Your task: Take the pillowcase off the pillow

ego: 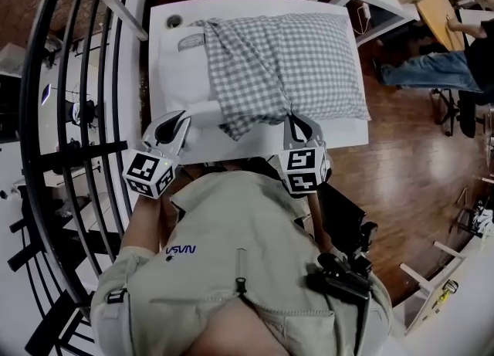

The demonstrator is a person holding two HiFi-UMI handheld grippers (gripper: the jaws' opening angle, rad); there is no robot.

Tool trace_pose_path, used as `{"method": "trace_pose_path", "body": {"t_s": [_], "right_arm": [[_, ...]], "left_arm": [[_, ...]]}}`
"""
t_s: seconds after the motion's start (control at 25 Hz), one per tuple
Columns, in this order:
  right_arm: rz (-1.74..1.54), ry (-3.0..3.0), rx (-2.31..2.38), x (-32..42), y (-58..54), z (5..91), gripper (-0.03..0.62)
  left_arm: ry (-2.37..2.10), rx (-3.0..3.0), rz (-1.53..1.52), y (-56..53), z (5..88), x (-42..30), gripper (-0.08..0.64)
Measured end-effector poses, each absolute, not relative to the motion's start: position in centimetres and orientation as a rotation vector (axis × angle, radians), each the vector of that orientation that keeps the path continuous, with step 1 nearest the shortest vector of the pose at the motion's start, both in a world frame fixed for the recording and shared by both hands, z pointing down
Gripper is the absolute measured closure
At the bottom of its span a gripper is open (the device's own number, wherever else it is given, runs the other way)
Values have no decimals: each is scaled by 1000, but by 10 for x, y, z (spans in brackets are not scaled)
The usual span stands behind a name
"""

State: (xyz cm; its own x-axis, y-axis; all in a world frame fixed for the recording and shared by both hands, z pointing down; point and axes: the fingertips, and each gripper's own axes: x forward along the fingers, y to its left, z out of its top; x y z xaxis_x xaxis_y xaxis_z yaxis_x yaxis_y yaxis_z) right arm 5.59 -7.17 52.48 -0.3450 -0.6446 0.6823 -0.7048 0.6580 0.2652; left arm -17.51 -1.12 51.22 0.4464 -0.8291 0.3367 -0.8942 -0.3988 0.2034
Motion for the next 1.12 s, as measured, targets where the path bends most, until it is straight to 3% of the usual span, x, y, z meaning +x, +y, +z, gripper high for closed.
{"method": "trace_pose_path", "body": {"t_s": [0.28,0.6,0.84,1.12], "right_arm": [[9,-1936,1059,98,-113,554,583],[285,-1929,971,103,-108,611,573],[386,-2025,891,106,-93,579,471],[287,-2218,963,78,-130,504,471]], "left_arm": [[-1482,2277,203,-12,528,-199,540],[-1387,2122,182,1,603,-179,519],[-1304,2239,171,14,563,-163,414],[-1445,2276,1,-24,502,-192,419]]}}
